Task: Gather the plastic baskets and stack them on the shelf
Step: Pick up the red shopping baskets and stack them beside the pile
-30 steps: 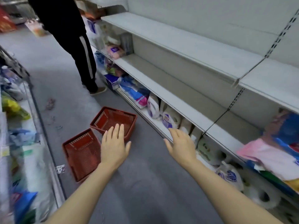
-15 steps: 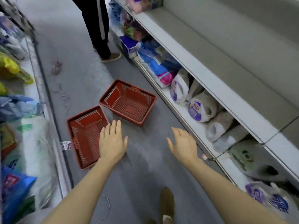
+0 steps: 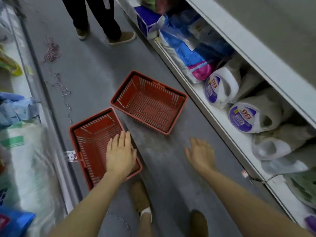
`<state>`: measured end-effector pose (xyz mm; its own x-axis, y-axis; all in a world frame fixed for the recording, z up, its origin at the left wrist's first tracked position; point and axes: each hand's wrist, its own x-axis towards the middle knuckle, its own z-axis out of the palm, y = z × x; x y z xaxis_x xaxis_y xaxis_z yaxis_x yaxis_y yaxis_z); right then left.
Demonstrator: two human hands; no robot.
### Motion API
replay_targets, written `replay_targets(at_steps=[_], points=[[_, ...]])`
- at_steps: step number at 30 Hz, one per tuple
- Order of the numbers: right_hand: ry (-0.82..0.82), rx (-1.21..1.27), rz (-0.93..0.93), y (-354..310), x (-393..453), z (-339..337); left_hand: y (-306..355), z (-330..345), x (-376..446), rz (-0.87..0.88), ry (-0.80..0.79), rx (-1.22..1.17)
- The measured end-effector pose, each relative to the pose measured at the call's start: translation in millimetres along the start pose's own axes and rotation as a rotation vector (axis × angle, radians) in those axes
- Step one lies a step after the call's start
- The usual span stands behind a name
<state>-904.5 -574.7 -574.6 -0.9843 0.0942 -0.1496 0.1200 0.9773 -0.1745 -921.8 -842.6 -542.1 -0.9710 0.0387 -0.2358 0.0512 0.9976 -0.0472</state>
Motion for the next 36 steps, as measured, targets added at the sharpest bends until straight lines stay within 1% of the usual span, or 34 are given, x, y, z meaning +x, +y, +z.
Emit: replay_targets(at_steps=[3,7,9,11,14,19,22,25,29,31,33,36], points=[[-0.031,0.033,0.034,-21,29,40,-29,24,30,0.069,-0.027,0.041],[-0.108,0.124,0.119,-45,63,102,-65,59,66,0.127,-0.023,0.091],[-0.119,0.213,0.201,-55,83,132,-81,84,86,0.147,-0.029,0.104],[-0.132,0.299,0.340,-61,105,163,-93,111,106,0.162,-0.014,0.116],[-0.070,0.474,0.542,-63,135,206,-103,149,136,0.156,0.030,0.124],[0.022,0.709,0.689,-58,162,261,-105,190,179,0.139,0.073,0.095],[0.100,0.807,0.755,-64,169,270,-105,199,201,0.112,0.083,0.076],[0.172,0.908,0.745,-60,170,267,-104,200,222,0.034,0.074,0.017],[0.265,0.976,0.694,-26,164,253,-95,195,247,-0.046,0.081,-0.126],[0.282,1.011,0.705,0,155,246,-90,193,260,-0.080,0.064,-0.232],[0.290,1.050,0.748,27,142,240,-81,193,276,-0.117,-0.021,-0.343],[0.272,1.087,0.798,57,122,237,-55,189,298,-0.165,-0.235,-0.535]])
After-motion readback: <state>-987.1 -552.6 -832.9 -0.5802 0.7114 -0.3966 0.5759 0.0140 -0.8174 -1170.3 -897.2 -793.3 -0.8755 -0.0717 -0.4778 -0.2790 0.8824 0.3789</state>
